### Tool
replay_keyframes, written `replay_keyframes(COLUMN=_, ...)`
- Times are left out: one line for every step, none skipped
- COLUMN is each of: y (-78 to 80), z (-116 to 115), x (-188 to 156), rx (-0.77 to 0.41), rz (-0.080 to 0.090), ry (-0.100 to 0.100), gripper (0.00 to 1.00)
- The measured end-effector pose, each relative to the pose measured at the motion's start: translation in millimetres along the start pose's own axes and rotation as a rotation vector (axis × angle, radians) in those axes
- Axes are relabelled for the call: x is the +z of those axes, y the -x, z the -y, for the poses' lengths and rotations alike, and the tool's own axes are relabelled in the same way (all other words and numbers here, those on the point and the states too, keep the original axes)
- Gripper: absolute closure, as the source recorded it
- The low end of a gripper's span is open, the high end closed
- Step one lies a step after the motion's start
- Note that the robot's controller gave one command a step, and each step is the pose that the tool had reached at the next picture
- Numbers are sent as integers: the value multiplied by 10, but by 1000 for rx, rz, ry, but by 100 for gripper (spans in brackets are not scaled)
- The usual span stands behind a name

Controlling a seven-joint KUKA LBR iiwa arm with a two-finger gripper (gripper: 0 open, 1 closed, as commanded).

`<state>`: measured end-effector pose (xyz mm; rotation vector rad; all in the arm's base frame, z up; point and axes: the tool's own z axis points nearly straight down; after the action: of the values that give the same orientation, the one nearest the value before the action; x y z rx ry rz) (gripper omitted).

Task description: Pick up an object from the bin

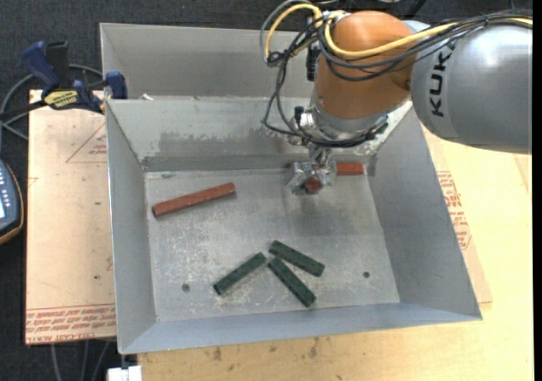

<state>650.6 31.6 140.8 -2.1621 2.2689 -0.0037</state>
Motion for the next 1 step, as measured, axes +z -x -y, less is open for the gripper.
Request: replay_keyframes(y=-200, z=-192, x=-960, rx=-6, rz=-1, ry=-4, gripper=100)
